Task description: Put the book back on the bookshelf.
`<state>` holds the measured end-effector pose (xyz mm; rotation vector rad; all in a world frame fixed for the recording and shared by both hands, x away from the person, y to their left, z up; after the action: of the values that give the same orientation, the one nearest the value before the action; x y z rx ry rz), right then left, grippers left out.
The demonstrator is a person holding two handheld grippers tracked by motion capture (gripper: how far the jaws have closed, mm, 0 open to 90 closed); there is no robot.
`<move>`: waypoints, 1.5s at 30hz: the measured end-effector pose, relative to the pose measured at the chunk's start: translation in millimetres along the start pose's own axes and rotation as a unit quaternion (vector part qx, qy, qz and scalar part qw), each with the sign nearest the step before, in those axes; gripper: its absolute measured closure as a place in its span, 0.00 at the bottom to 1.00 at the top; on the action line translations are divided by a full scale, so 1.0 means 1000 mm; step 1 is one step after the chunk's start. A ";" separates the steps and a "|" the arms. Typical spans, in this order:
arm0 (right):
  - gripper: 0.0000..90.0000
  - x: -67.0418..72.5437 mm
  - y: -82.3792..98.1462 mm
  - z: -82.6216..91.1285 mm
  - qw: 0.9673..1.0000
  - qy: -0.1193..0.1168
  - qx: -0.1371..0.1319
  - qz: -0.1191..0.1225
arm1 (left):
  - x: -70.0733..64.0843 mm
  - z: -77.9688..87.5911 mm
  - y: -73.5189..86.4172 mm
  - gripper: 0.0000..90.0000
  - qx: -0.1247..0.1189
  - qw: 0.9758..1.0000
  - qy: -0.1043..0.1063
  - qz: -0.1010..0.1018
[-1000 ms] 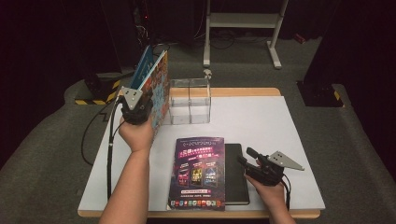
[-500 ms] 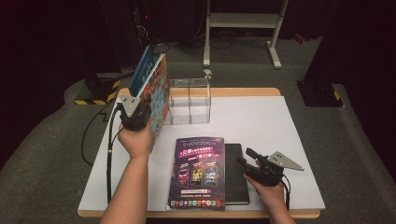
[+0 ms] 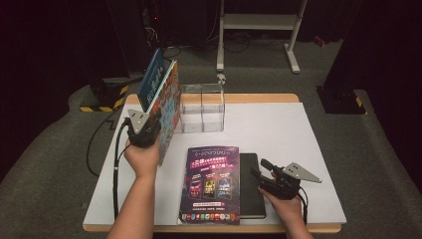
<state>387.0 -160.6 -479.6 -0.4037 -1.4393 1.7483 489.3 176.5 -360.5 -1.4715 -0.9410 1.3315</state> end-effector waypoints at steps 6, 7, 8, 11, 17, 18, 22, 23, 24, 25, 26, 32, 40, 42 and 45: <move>0.49 0.000 0.001 0.000 1.000 0.001 0.003 0.001 | 0.007 0.006 0.008 0.85 0.020 1.000 0.009 0.010; 0.49 0.000 0.001 -0.001 1.000 0.001 0.003 0.002 | 0.008 0.008 0.011 0.85 0.026 1.000 0.011 0.012; 0.49 0.000 0.001 -0.001 1.000 0.001 0.004 0.003 | 0.009 0.010 0.013 0.86 0.029 0.999 0.012 0.012; 0.49 0.001 0.002 -0.002 1.000 0.001 0.004 0.004 | 0.012 0.017 0.020 0.86 0.030 0.999 0.013 0.012; 0.49 0.002 0.003 -0.003 1.000 0.003 0.007 0.004 | 0.016 0.026 0.027 0.85 0.025 0.999 0.011 0.032; 0.49 0.002 0.003 -0.003 1.000 0.003 0.007 0.005 | 0.016 0.027 0.028 0.85 0.025 0.999 0.010 0.032; 0.49 0.003 0.004 -0.003 1.000 0.002 0.008 0.007 | 0.018 0.030 0.034 0.85 0.023 0.999 0.011 0.031; 0.49 0.003 0.004 -0.003 1.000 0.002 0.008 0.006 | 0.019 0.031 0.035 0.85 0.022 0.999 0.010 0.032; 0.48 0.003 0.004 -0.003 1.000 0.002 0.008 0.006 | 0.020 0.032 0.036 0.85 0.021 0.999 0.009 0.034; 0.48 0.003 0.004 -0.003 1.000 0.002 0.008 0.007 | 0.021 0.033 0.037 0.85 0.022 0.999 0.007 0.033; 0.49 0.003 0.004 -0.003 1.000 0.002 0.008 0.006 | 0.022 0.033 0.037 0.86 0.020 0.999 0.006 0.032; 0.49 0.002 0.003 -0.002 1.000 0.004 0.007 0.008 | 0.024 0.032 0.037 0.89 0.009 1.000 -0.016 0.018; 0.49 0.004 0.003 -0.002 1.000 0.000 0.007 0.006 | 0.021 0.026 0.036 0.89 0.002 1.000 -0.016 0.007; 0.49 0.004 0.004 -0.002 1.000 -0.001 0.008 0.004 | 0.021 0.023 0.036 0.89 0.004 1.000 -0.018 0.005; 0.49 0.003 0.004 -0.002 1.000 0.000 0.007 0.005 | 0.022 0.020 0.035 0.89 0.004 1.000 -0.020 0.005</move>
<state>385.0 -157.5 -482.9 -0.4037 -1.4250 1.7649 470.5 189.5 -400.8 -1.4491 -0.9532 1.3740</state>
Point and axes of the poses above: each handheld gripper's, and its own axes: z roughly backward along the jaws, y roughly out of its underside, x roughly to its left, the point moved 7 cm from there along -z, roughly forward along the jaws, and after that the axes turned 3 degrees about x, right-handed, at the moved point
